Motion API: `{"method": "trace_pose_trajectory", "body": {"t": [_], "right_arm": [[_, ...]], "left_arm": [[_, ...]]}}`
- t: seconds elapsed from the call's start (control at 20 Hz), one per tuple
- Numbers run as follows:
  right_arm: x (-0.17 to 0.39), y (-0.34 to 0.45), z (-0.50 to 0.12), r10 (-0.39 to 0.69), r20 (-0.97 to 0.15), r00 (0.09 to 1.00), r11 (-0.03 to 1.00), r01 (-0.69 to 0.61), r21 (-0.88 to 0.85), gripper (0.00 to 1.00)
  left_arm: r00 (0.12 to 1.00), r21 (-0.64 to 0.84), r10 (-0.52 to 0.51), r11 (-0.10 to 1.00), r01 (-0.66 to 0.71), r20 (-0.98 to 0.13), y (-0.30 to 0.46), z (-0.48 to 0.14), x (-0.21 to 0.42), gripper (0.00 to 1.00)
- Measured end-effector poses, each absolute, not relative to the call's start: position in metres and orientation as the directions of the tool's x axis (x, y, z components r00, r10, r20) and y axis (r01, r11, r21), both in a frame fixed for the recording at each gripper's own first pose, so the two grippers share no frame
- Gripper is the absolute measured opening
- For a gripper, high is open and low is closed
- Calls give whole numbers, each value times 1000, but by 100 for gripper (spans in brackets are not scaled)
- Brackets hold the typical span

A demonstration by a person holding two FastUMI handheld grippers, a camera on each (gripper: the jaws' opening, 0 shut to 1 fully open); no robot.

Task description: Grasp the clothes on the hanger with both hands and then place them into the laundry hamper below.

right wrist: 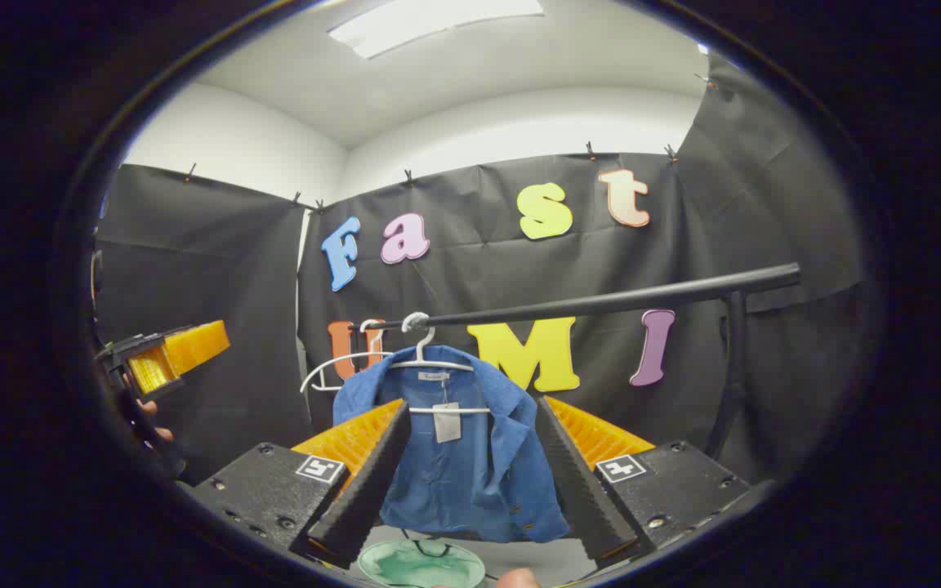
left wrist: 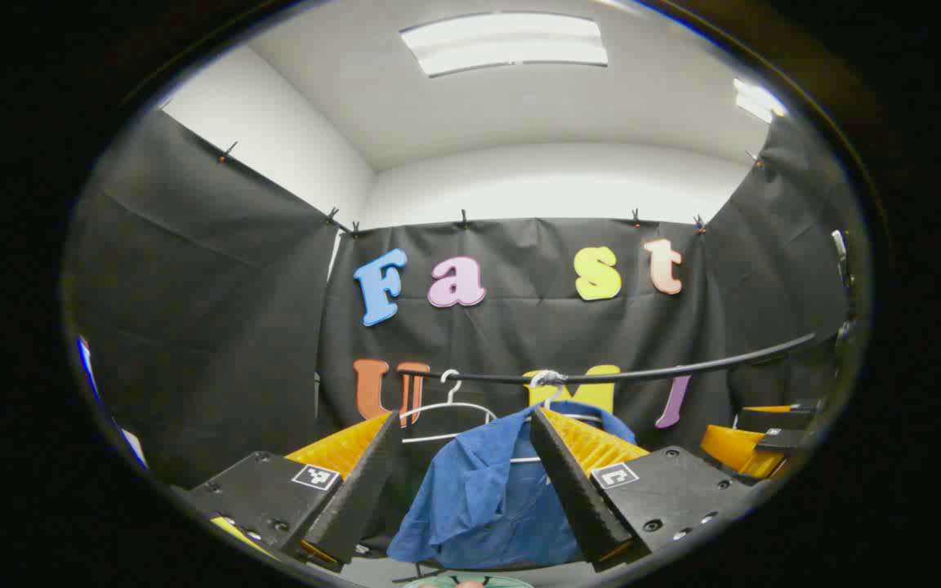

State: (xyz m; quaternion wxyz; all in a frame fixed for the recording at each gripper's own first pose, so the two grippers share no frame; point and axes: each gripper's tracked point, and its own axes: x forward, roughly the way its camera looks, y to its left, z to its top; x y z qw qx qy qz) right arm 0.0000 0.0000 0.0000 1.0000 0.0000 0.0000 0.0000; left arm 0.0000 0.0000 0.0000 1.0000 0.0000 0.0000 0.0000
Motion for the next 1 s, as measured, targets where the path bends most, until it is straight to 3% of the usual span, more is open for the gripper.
{"method": "trace_pose_trajectory", "body": {"t": [0.15,0.35,0.8,0.85,1.0], "right_arm": [[6,0,1,20,15,1000,1000,-20,-24,98],[15,10,-11,23,-5,1000,1000,-23,-18,98],[39,15,-62,-126,-64,990,992,124,-25,97],[42,14,-66,-139,-73,988,990,138,-22,97],[51,10,-85,-196,-107,975,980,194,-32,97]], "left_arm": [[998,-5,69,998,-69,-14,14,-6,-3,100],[998,-6,62,998,-62,-27,23,-15,0,100],[989,42,-63,997,69,-135,28,-80,6,100],[986,41,-80,995,87,-147,27,-87,8,96],[974,33,-150,987,158,-171,17,-104,14,100]]}}
